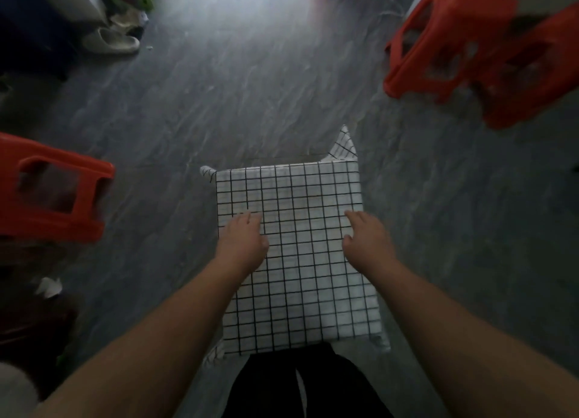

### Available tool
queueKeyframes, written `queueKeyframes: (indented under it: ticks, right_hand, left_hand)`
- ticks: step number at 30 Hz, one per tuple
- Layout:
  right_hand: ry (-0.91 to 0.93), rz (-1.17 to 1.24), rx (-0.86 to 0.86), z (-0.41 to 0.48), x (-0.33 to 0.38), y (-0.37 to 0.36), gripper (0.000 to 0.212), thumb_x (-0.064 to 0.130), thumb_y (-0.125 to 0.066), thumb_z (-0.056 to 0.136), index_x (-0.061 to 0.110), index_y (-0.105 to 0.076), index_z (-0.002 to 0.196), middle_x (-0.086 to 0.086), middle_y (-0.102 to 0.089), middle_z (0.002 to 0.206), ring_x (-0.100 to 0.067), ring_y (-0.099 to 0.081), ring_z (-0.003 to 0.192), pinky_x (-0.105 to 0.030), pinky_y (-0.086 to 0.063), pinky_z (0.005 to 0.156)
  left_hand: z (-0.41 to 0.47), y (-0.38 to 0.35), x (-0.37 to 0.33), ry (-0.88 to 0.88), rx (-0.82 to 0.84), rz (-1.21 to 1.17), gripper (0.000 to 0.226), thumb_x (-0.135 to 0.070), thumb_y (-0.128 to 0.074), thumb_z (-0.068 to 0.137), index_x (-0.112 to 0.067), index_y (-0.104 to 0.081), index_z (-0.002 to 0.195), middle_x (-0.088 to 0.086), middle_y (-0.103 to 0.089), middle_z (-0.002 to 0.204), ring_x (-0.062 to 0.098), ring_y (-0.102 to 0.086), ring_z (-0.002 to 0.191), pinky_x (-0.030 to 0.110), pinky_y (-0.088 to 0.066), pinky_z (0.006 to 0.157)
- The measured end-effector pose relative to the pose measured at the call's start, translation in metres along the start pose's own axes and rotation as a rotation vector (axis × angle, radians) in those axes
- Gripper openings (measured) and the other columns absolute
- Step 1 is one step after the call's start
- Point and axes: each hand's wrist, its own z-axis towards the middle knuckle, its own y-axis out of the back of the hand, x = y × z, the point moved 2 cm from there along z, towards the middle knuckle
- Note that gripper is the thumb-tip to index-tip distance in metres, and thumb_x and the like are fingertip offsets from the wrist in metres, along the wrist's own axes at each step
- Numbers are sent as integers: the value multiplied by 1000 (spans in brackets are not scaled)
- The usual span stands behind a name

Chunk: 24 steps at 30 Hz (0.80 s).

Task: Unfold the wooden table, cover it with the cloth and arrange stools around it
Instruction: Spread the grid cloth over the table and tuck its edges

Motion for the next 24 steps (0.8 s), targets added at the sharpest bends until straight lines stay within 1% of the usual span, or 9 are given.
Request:
queueKeyframes:
  ticks: [3, 5, 7, 10, 12, 14, 17, 21, 24]
  right_hand:
    - [24, 67, -124, -62, -2, 43, 60, 23, -50, 93, 18, -37, 151, -6, -39, 153, -23, -31, 141, -45, -30, 116]
    - [43, 93, -198, -100, -8, 67, 59, 21, -52, 93, 16, -37, 150, -8, -39, 153, -24, -30, 142, -42, -27, 118]
    - [30, 123, -267, -134, -18, 91, 59, 22, -53, 94, 16, -37, 151, -8, -38, 154, -24, -28, 143, -38, -22, 118]
    - [23, 128, -364, -177, -43, 122, 59, 24, -53, 96, 18, -35, 152, -8, -36, 155, -26, -27, 144, -38, -19, 119]
    - [44, 100, -426, -202, -67, 140, 60, 28, -53, 95, 18, -35, 152, -9, -37, 155, -28, -28, 144, -43, -24, 120]
    - [47, 99, -477, -223, -99, 155, 61, 32, -52, 96, 20, -34, 152, -8, -35, 157, -27, -27, 145, -46, -27, 119]
    - [37, 110, -535, -252, -162, 170, 61, 34, -53, 95, 22, -34, 152, -7, -34, 157, -27, -28, 145, -44, -27, 119]
    - [-10, 126, -593, -294, -267, 187, 61, 33, -55, 94, 15, -39, 150, -15, -41, 153, -32, -34, 141, -41, -24, 119]
    - [-77, 98, -600, -333, -345, 199, 66, 44, -41, 89, 14, -42, 148, -16, -44, 150, -34, -39, 138, -44, -28, 119]
  left_hand:
    - [-49, 37, -43, -130, -95, 8, 59, -36, -46, 98, -19, -30, 152, 5, -32, 159, 22, -26, 146, 42, -24, 120]
    - [-78, 58, -68, -177, -139, 20, 61, -39, -44, 99, -22, -24, 155, 4, -25, 162, 22, -19, 150, 41, -16, 122]
    - [-106, 76, -94, -208, -174, 17, 62, -41, -43, 100, -24, -21, 156, 3, -22, 163, 22, -15, 151, 40, -12, 121]
    - [-140, 95, -133, -260, -241, 41, 62, -43, -42, 100, -23, -21, 156, 4, -21, 163, 22, -13, 151, 40, -12, 121]
    - [-159, 98, -161, -291, -272, 76, 63, -45, -41, 100, -23, -21, 156, 4, -19, 164, 24, -12, 152, 43, -14, 122]
    - [-175, 92, -197, -316, -286, 104, 64, -46, -40, 100, -24, -19, 156, 5, -18, 164, 25, -11, 152, 45, -14, 122]
    - [-202, 68, -261, -338, -306, 113, 64, -47, -40, 100, -26, -17, 156, 4, -15, 165, 25, -8, 152, 47, -13, 123]
    - [-243, 12, -365, -382, -319, 122, 66, -46, -42, 100, -25, -17, 157, 4, -15, 165, 24, -7, 152, 45, -11, 123]
    - [-270, -31, -448, -411, -259, 133, 67, -47, -41, 100, -27, -13, 157, 4, -11, 166, 25, -4, 153, 46, -9, 123]
